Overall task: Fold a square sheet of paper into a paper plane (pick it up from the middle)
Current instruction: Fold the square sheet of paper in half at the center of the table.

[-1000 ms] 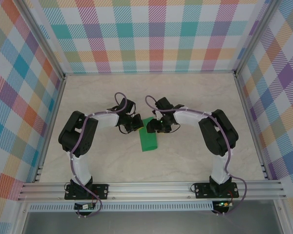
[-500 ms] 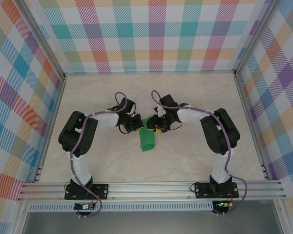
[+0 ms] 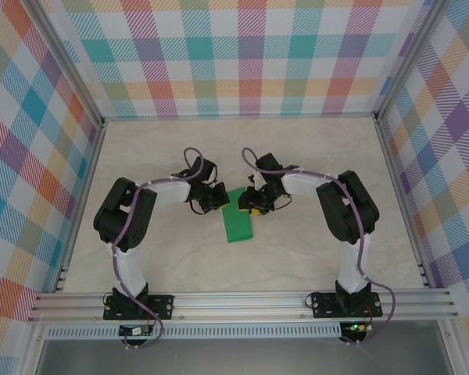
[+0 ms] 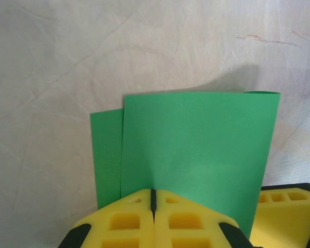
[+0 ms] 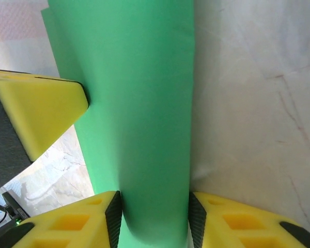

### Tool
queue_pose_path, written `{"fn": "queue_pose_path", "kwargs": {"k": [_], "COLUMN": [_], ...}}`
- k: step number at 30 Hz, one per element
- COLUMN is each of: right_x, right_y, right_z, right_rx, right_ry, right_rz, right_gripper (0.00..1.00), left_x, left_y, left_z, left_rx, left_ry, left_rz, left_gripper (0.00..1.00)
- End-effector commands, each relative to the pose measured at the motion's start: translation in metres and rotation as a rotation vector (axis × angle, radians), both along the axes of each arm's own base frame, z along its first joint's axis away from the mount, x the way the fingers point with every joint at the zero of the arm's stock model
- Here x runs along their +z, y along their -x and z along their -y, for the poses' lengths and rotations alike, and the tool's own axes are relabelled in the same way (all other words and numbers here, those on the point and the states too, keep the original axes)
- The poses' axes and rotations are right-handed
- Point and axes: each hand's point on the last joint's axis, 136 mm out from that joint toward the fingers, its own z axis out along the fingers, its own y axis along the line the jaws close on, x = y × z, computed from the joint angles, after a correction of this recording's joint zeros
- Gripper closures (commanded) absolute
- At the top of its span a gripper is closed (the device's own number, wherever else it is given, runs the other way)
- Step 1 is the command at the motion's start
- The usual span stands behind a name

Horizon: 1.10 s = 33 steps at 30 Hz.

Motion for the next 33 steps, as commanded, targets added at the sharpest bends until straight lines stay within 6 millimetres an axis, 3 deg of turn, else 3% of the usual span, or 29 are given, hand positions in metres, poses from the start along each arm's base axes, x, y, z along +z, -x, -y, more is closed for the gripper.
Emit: {"fn": "queue_pose_path", "kwargs": {"k": [1,10,18,25,33], "right_x": [-0.024,-0.056,-0.078,-0.083,-0.083], "right_y": [0.004,0.014,0.024,0.030,0.031], "right_z": [0.009,0.024,0.030,0.027,0.024], "right_rx": [0.018,0.058,0.100,0.104,0.111], "right_ry": [0.066,0.172,0.302,0.381,0.394], "right_rz": [-0.023,-0.013,-0.001,-0.010,-0.005], "right_gripper": [0.62,0.68,0.68,0.61,0.58], "left_x": [0.009,0.031,0.039,0.039,0.035], "left_y": [0.004,-0.001,-0.004,-0.004,-0.001], "left_z": [-0.008,-0.004,-0.013,-0.019,-0.009], "left_rx": [-0.002,-0.009,0.026,0.045,0.020], "left_ry": [-0.030,-0.004,-0.039,-0.062,-0.013], "left_rz": [-0.008,0.041,0.079,0.087,0.064], "left_gripper": [1.00,1.00,1.00,1.00,1.00]}}
